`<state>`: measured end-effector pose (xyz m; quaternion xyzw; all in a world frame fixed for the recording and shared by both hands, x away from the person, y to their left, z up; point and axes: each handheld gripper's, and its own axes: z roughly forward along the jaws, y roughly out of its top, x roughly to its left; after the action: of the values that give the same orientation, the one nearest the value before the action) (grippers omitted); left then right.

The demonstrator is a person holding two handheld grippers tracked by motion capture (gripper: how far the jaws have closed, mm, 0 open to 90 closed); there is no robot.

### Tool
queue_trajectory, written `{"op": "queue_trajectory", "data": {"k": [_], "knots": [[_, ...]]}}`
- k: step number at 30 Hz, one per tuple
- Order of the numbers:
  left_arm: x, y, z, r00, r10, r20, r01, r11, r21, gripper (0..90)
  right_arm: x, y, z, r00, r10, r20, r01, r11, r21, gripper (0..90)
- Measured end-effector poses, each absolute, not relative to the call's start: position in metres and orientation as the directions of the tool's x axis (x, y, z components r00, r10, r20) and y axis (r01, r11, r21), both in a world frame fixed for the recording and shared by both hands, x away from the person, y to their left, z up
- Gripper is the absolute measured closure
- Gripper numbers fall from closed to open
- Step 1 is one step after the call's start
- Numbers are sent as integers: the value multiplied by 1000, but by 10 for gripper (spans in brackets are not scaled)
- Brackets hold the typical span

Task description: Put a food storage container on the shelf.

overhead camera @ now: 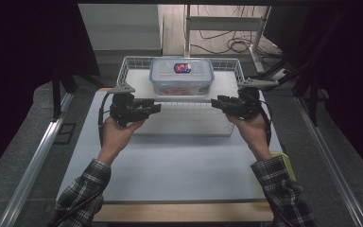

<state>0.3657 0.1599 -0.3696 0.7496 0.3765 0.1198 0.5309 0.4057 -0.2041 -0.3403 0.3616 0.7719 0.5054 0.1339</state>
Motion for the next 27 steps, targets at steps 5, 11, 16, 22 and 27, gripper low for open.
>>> {"op": "queue_trajectory", "data": {"k": [5,11,16,22,27], "knots": [[344,157,-378,711,678,-189,427,-202,882,434,385,-207,-351,-722,684,103,397,289,871,475],[323,152,-383,719,678,-154,410,-235,881,341,369,-209,-361,-738,670,77,382,321,867,393],[307,149,-392,721,687,-90,390,-295,872,265,354,-215,-373,-749,660,60,363,332,871,317],[296,144,-412,718,688,-108,411,-293,863,220,339,-221,-387,-748,661,55,360,335,871,215],[290,143,-425,715,690,-114,425,-299,854,195,329,-223,-397,-749,661,43,342,330,880,148]]}}
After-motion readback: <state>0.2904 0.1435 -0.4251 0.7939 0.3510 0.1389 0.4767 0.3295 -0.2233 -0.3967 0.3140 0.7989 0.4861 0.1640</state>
